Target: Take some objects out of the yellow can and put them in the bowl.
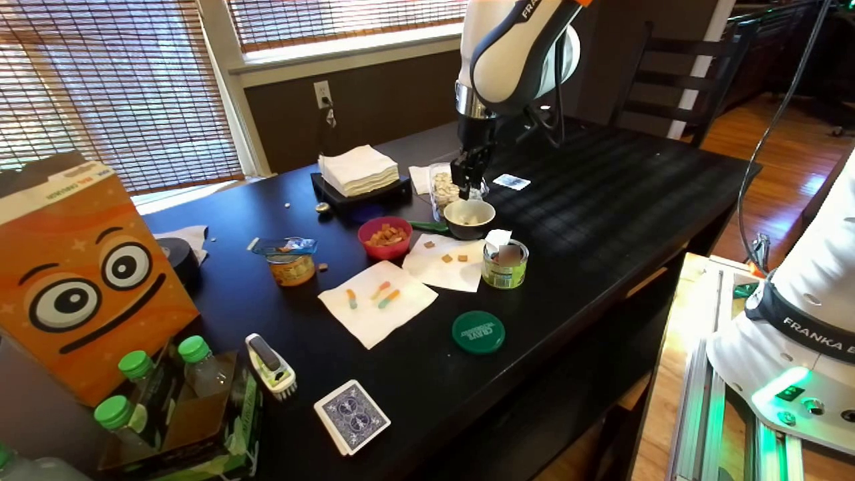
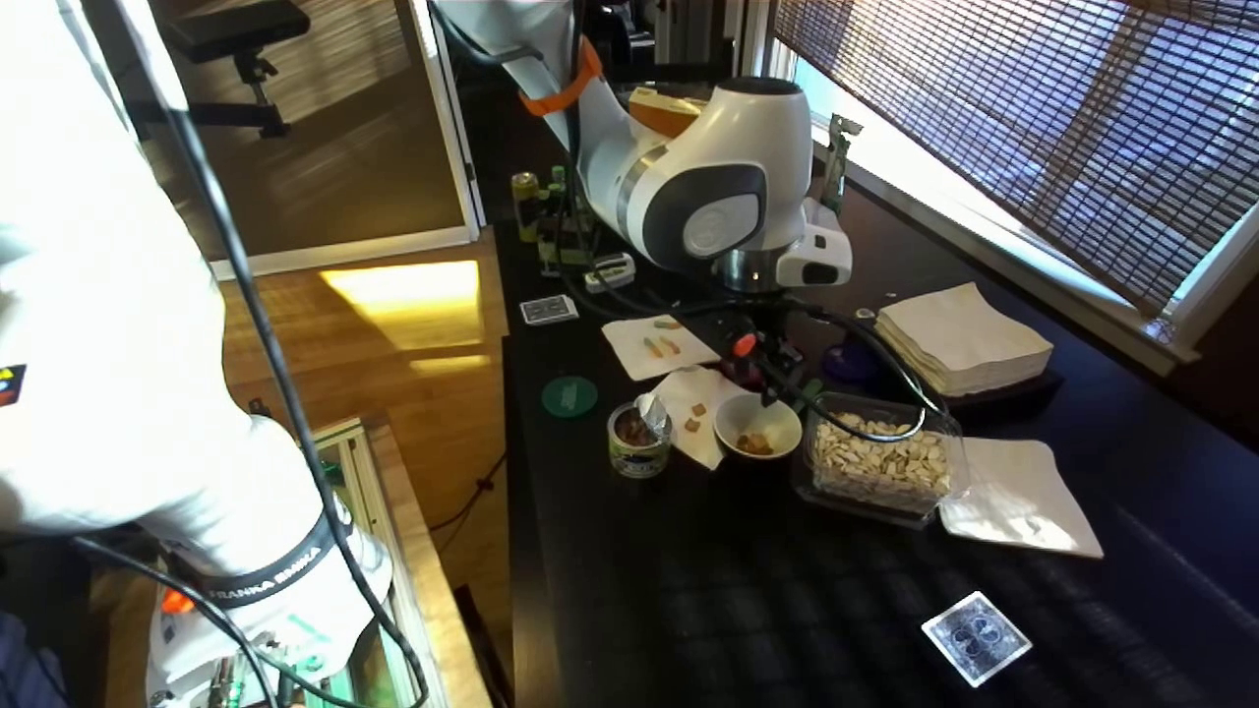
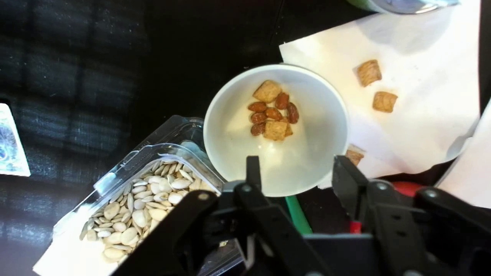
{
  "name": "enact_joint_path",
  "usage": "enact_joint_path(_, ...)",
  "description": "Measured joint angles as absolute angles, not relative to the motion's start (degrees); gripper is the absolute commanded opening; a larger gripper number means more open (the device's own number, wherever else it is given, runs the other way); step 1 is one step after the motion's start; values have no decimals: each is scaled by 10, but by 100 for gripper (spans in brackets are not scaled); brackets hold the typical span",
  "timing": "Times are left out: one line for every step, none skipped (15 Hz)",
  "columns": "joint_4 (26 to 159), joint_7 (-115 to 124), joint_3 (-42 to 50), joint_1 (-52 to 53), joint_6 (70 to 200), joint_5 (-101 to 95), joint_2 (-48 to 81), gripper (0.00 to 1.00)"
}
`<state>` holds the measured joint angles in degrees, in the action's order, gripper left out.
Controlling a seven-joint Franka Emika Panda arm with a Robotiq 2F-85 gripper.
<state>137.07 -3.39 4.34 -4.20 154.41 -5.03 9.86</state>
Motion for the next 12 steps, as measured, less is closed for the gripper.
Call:
enact_joint_path(1371, -34, 42, -42, 1542, -49, 96, 91)
enact_joint_path(1372, -37, 39, -42, 1539, -44, 91, 97)
enact_joint_path(1375, -45, 34, -42, 1531, -32, 84, 100)
enact_joint_path(1381, -58, 28, -42, 1517, -12, 74, 100)
enact_joint_path(1387, -72, 21, -42, 1497, 8, 62, 100)
enact_joint_path(1394, -86, 14, -42, 1476, 27, 49, 100)
enact_joint_path(1402, -98, 9, -40, 1453, 44, 34, 100)
enact_joint_path(1411, -105, 5, -37, 1430, 58, 20, 100)
enact_joint_path(1420, -107, 4, -33, 1408, 68, 5, 88)
enact_joint_path(1430, -106, 3, -30, 1388, 75, -9, 74)
enact_joint_path(1441, -101, 3, -27, 1372, 79, -23, 66)
enact_joint_path(1452, -95, 3, -24, 1360, 83, -36, 59)
